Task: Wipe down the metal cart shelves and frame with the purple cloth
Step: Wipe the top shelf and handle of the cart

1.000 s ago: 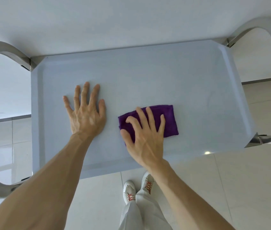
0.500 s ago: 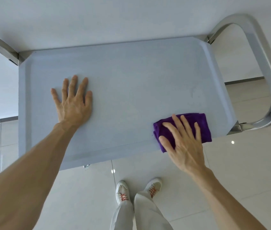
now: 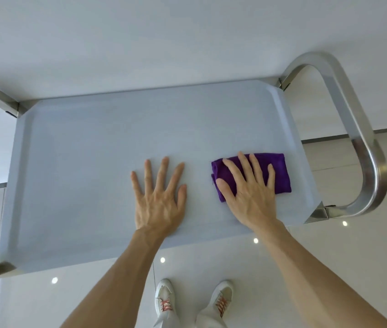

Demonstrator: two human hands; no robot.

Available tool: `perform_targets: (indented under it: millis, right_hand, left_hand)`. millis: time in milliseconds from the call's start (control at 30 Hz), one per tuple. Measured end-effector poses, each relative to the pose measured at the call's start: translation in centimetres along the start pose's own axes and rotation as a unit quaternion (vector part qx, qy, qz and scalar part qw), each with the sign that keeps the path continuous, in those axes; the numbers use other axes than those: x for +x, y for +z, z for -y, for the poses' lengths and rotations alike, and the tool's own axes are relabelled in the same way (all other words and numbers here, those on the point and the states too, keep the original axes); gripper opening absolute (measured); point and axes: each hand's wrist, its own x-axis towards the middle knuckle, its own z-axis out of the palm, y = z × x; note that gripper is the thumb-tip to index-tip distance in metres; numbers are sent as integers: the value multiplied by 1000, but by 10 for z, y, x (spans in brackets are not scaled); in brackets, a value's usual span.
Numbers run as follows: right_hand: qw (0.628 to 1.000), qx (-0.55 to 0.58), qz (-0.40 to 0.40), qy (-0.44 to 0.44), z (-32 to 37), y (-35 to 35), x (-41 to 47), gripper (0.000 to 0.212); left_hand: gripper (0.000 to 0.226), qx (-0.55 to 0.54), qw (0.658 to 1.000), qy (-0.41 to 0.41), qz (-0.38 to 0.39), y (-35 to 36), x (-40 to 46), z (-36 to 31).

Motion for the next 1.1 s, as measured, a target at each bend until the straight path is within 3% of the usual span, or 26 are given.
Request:
perform_targets:
  millis: [167, 367, 500, 633, 767, 867, 933, 1000, 1100]
  right_hand:
    - [996, 31, -16, 77, 31, 0, 31, 56]
    - [997, 47, 13, -64, 35, 5, -65, 55]
    - [996, 28, 39, -80, -19, -1, -93, 56]
    - [999, -2, 33, 2, -52, -11, -42, 55]
    - [998, 22, 18, 63, -15, -15, 26, 60]
    - [999, 49, 7, 19, 28, -12, 25, 54]
    - [997, 53, 12, -62, 42, -7, -6, 48]
    - [989, 34, 34, -138, 31, -3, -36, 47]
    - [988, 16, 37, -150, -8, -3, -39, 50]
  left_hand:
    - [53, 5, 1000, -5, -7, 3, 1, 1]
    - [53, -5, 1000, -23, 5, -3, -2, 0]
    - [53, -10, 1000, -21, 3, -5, -2, -2]
    - [54, -13, 1000, -24, -5, -5, -2, -4]
    - [53, -13, 1000, -21, -6, -5, -2, -4]
    - [54, -7, 1000, -24, -2, -4, -2, -3]
    - [54, -3, 1000, -24, -1, -5, -2, -2]
    - [55, 0, 1000, -21, 3, -5, -2, -2]
    - [55, 0, 1000, -18, 0, -5, -2, -3]
